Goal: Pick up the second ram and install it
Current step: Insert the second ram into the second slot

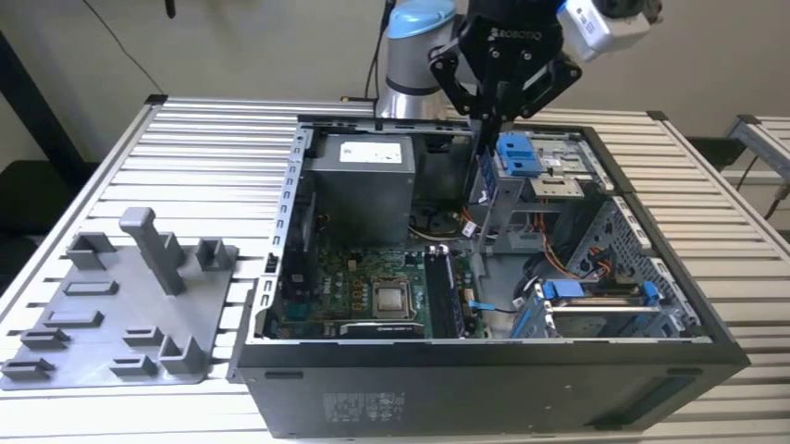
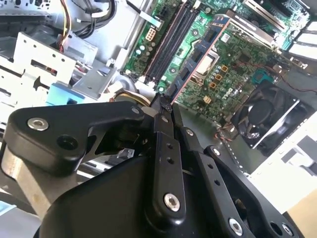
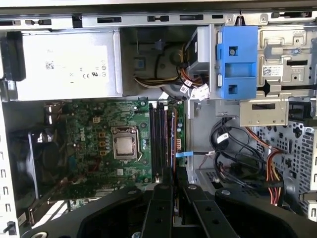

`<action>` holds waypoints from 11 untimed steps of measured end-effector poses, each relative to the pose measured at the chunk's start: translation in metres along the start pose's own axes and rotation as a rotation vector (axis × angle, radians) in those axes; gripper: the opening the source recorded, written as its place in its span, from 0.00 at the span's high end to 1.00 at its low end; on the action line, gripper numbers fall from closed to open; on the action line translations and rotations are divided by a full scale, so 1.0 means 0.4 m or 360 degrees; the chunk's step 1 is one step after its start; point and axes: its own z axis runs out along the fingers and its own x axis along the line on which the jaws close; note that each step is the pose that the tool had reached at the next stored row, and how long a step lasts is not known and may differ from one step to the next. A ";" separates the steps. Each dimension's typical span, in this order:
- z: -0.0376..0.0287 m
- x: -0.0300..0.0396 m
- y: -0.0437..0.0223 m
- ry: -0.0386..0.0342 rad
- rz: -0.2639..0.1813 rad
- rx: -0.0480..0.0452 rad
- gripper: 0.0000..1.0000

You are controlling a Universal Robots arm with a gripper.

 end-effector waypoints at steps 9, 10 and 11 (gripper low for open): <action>0.014 0.000 -0.002 0.0000 -0.0069 -0.0005 0.86; 0.016 -0.001 -0.002 0.0001 -0.0069 -0.0004 0.86; 0.019 -0.001 -0.003 0.0000 -0.0069 -0.0004 0.86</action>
